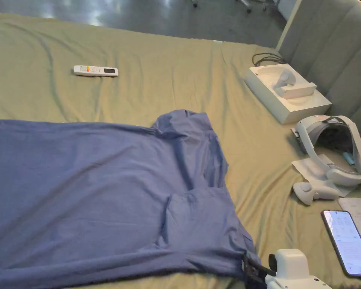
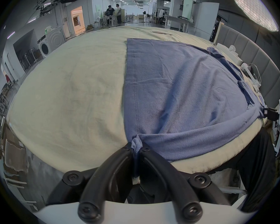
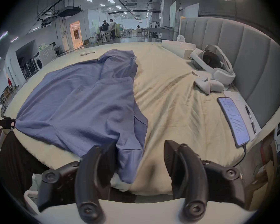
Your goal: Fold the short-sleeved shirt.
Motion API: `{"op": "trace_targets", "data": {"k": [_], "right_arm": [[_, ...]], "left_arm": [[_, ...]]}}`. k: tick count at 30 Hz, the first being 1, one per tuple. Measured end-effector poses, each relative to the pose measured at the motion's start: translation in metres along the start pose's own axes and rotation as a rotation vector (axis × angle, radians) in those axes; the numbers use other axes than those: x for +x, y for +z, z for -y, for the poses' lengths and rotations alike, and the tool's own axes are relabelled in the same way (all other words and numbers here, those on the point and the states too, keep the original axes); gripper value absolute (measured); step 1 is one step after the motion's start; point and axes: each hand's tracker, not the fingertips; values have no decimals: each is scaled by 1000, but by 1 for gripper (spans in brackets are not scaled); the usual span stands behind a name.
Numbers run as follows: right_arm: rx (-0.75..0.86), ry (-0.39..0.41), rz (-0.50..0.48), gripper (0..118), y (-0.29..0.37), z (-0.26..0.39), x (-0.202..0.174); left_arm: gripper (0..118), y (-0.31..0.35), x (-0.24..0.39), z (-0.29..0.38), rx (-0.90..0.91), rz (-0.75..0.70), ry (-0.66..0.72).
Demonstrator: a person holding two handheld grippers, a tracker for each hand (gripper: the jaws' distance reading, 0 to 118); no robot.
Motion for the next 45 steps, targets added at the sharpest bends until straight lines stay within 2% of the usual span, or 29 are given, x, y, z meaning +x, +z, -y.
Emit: {"op": "trace_targets", "data": {"k": [2, 7, 10, 19, 21, 23, 25, 27, 29, 32, 35, 36, 37, 38, 39, 40, 42, 43, 45], "right_arm": [[-30, -2, -29, 34, -6, 2, 1], [-11, 19, -43, 6, 3, 5, -8], [23, 33, -42, 6, 11, 5, -10], [90, -74, -77, 6, 35, 0, -5], [108, -97, -95, 6, 41, -12, -3], [151, -164, -151, 6, 45, -37, -1], [174, -172, -162, 6, 40, -67, 3], [184, -165, -158, 6, 23, -103, 4], [144, -161, -101, 6, -4, -142, 2], [39, -175, -155, 6, -58, -192, -4], [-69, -126, -102, 6, -115, -221, -13], [-102, -99, -91, 6, -132, -224, -16], [-124, -83, -83, 9, -147, -227, -19], [-165, -77, -78, 42, -159, -226, -20], [-188, -70, -74, 84, -168, -223, -22], [-205, -53, -59, 103, -175, -221, -23], [-175, -42, -39, 87, -172, -216, -22], [-162, -35, -48, 87, -162, -216, -18], [-32, -57, -71, 90, -126, -217, -15]], "left_arm": [[7, 1, 2, 0, 0, -6, -1], [7, 5, 5, -2, -1, -12, -2], [7, 7, 6, 1, 21, -23, -30], [7, 37, -4, 14, 230, 31, 0], [7, 47, -6, 3, 280, 32, -37], [7, 52, -7, -24, 301, 26, -70], [7, 41, -21, -53, 319, 42, -71], [7, 32, -24, -96, 329, 39, -78], [7, 9, -29, -139, 284, 40, -54], [7, -43, -40, -186, 197, 40, 14], [8, -91, -40, -208, 122, 49, 62], [16, -106, -38, -213, 86, 41, 69], [38, -117, -37, -214, 82, 39, 61], [77, -126, -36, -214, 70, 35, 56], [93, -133, -31, -212, 59, 30, 45], [94, -137, -28, -209, 58, 12, 29], [94, -131, -29, -203, 67, -6, 27], [94, -119, -30, -200, 99, -4, 25], [94, -85, -28, -198, 195, 50, 12]]}}
